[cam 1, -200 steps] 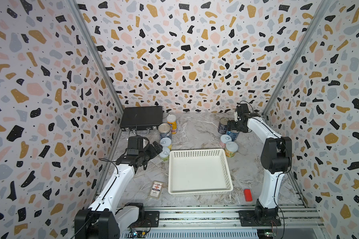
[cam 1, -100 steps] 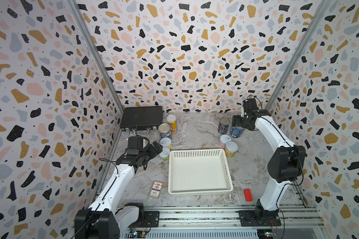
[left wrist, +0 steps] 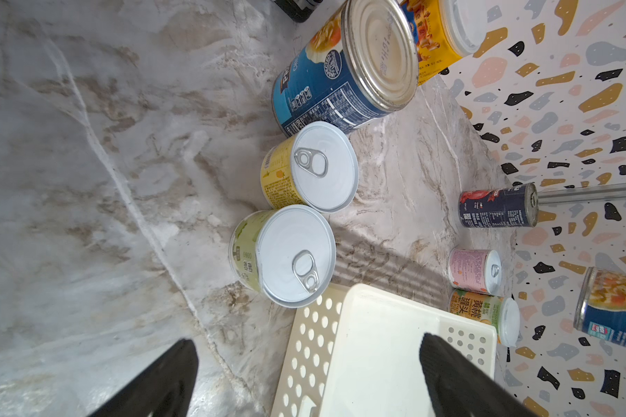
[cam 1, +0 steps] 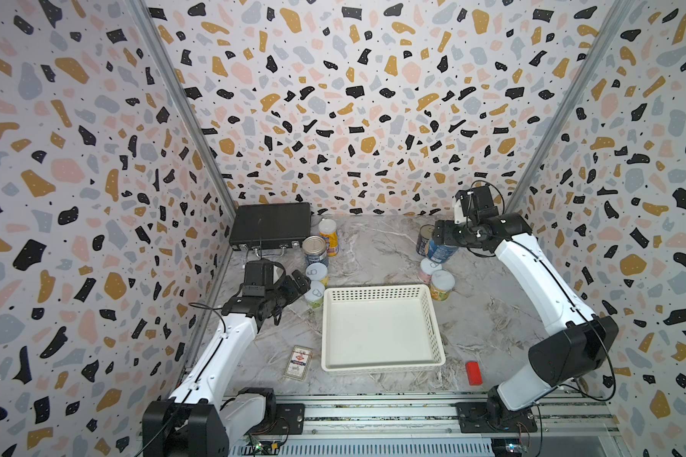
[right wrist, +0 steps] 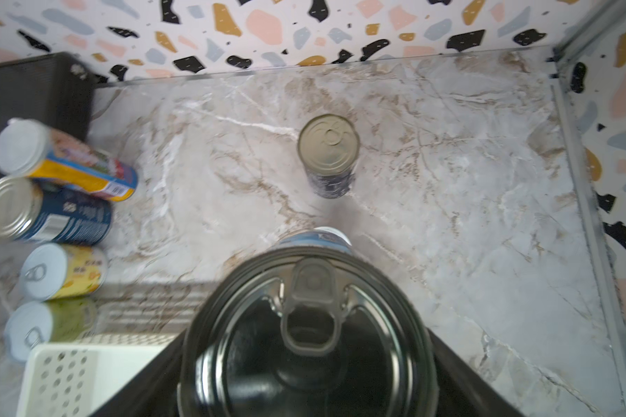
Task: Put the canned food in the basket
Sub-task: Place the canned food in the basket.
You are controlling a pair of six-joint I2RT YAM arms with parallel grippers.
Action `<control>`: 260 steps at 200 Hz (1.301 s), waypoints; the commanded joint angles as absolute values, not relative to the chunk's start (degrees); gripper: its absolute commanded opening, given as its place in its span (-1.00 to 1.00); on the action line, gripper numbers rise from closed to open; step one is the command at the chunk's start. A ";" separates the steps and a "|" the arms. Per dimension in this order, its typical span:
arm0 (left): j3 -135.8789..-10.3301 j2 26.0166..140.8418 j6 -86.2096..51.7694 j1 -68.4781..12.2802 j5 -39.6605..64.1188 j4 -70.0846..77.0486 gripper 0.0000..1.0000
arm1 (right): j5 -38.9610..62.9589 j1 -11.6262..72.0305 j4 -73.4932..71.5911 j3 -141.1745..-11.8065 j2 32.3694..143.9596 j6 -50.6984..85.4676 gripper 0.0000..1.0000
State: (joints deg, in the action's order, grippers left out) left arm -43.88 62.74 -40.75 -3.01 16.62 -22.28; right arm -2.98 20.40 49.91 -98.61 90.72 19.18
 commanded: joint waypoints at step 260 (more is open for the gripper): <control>-44.82 61.50 -40.10 -2.55 15.99 -21.52 0.99 | 4.43 36.62 38.00 -72.24 73.05 15.24 -0.78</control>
State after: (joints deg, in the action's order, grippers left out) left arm -43.88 62.48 -40.73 -2.90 16.40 -22.48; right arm 4.56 36.14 46.39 -70.61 73.80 15.14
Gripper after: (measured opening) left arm 0.995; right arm 0.881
